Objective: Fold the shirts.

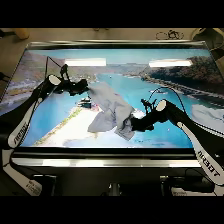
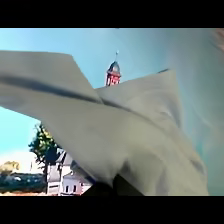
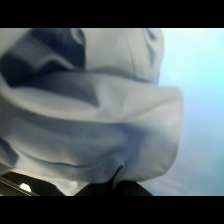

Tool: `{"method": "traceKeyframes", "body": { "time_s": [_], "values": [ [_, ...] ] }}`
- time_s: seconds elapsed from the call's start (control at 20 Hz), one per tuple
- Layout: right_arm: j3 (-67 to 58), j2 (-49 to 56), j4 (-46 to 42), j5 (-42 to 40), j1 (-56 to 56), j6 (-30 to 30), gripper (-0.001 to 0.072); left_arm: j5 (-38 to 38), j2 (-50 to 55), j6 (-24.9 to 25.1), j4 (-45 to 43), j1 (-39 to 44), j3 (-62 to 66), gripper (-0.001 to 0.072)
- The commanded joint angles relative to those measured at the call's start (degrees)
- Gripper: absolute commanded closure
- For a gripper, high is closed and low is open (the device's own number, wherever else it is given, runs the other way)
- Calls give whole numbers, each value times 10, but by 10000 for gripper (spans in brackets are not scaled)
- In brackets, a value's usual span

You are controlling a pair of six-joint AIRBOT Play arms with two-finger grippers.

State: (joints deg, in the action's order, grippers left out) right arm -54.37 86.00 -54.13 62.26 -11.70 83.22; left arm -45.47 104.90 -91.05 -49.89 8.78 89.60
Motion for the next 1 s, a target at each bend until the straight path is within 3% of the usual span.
{"method": "traceKeyframes", "body": {
  "time_s": [0.0, 0.1, 0.35, 0.4, 0.5, 0.55, 0.7, 0.8, 0.95],
  "values": [
    [-32, -23, 10, 11, 1, -13, 697, 6, -73, 17, -55, -2, 2, 683],
    [-102, -92, -58, 39, 27, -21, 697, 7, -161, 52, -124, -2, 16, 683],
    [-345, -322, -213, -14, 76, -34, 696, 25, -466, 38, -263, -2, 49, 683],
    [-365, -362, -231, -31, 76, -28, 696, 21, -520, 9, -319, -2, 49, 683],
    [-372, -434, -245, -43, 76, 2, 696, -23, -603, -103, -441, -2, 49, 683],
    [-372, -456, -246, -24, 76, 12, 696, -44, -633, -127, -455, -2, 49, 683],
    [-372, -479, -271, 37, 76, 16, 696, -85, -679, -123, -456, -2, 49, 683],
    [-372, -467, -333, 60, 76, 29, 696, -173, -679, -122, -484, -1, 39, 683],
    [-356, -404, -366, 114, 76, 42, 695, -241, -687, -118, -478, -1, -99, 683]
  ]
}}
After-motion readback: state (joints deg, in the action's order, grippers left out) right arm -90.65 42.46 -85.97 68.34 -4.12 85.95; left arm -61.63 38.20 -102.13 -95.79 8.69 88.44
